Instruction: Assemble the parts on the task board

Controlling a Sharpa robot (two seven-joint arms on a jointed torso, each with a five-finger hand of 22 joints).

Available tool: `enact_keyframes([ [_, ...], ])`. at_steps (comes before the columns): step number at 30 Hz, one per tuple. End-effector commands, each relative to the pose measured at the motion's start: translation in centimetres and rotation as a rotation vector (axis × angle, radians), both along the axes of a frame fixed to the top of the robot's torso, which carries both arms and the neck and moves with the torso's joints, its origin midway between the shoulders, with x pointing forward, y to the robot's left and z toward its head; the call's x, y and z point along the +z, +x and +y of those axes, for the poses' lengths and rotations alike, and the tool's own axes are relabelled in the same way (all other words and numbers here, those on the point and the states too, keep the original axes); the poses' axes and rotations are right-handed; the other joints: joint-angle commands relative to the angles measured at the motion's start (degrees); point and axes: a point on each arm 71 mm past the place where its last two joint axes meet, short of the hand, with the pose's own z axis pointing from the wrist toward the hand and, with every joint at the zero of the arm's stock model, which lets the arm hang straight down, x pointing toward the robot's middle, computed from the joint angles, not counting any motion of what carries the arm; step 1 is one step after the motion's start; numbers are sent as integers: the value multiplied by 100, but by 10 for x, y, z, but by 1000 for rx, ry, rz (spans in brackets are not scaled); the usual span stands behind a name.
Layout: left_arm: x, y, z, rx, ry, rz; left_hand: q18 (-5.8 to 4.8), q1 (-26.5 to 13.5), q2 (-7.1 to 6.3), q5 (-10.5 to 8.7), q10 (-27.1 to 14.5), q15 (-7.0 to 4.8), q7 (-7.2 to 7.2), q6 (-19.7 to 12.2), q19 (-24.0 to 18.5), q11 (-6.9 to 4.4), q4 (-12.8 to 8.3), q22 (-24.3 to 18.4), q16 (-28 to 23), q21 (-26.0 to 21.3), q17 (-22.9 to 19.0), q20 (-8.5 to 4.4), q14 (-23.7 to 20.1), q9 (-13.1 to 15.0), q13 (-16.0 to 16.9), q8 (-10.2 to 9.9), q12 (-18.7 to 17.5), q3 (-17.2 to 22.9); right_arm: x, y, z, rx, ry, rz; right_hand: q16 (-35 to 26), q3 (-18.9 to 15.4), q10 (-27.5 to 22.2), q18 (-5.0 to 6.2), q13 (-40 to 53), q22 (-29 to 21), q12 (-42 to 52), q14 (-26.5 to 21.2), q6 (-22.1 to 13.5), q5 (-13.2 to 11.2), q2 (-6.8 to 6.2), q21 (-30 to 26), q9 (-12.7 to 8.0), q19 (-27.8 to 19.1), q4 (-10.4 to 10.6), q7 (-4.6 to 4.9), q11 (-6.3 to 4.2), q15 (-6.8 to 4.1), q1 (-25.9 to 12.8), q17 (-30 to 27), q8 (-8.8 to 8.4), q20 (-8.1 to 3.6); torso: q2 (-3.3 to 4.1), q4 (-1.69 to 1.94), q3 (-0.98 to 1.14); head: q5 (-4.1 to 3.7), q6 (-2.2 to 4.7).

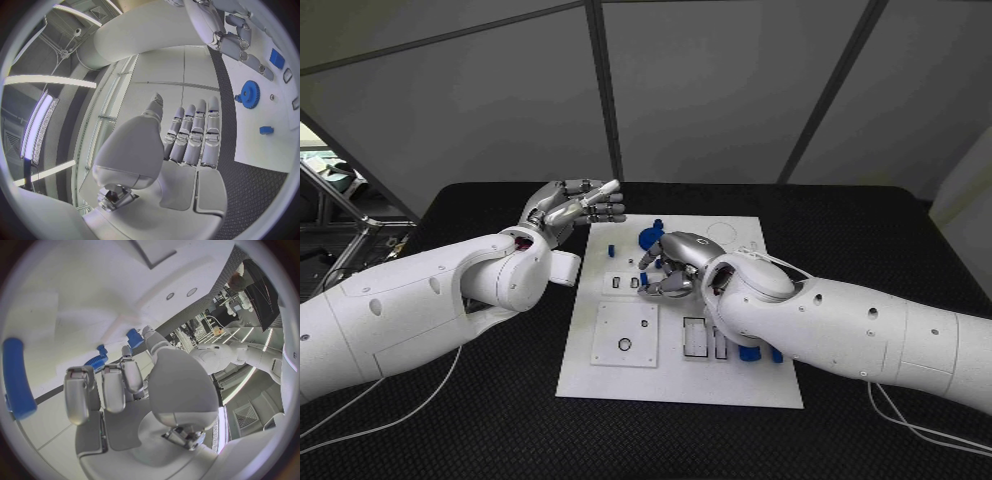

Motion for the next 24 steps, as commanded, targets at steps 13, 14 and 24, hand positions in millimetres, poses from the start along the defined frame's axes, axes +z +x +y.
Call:
enact_keyframes([
  [13, -11, 5, 8, -109, 338, 26, -19, -191, 238, 941, 2037, -979, -617, 1193, 1993, -766, 62, 719, 2070, 1524, 1621, -897, 2726, 229, 524, 237, 699, -86, 41, -14, -58, 172, 293, 44, -1173, -8, -1072, 342, -2025, -246, -2486, -143, -9, 35, -90, -1200, 6, -504, -71, -13, -5, 42, 754, -1290, 33, 36, -106, -21, 27, 89, 56],
  [14, -13, 5, 7, -131, 383, 36, -61, -197, 250, 944, 2181, -1062, -678, 1301, 2156, -842, 76, 1055, 3251, 1910, 2808, -979, 2774, 273, 663, 227, 786, -61, 45, -13, -65, 161, 312, 57, -1286, 3, -1102, 367, -2199, -370, -2671, -167, 27, 34, -83, -1305, 7, -568, -87, -20, -12, 35, 751, -1402, 36, 32, -113, -24, 27, 88, 55],
  [24, -22, 6, -5, -265, 834, 104, -605, -807, 148, 178, 2714, -1170, -889, 1342, 2711, -1019, 718, 5489, 7956, 5505, 7987, -1102, 2972, 1424, 6526, 387, 5823, -393, 62, 2, -119, 26, 426, 117, -2402, 273, -1355, 614, -3280, -1647, -3783, -413, 199, 178, -62, -2437, -9, -1176, -340, -29, -16, 48, 711, -2395, 16, 31, -275, -123, 78, 171, -26],
])
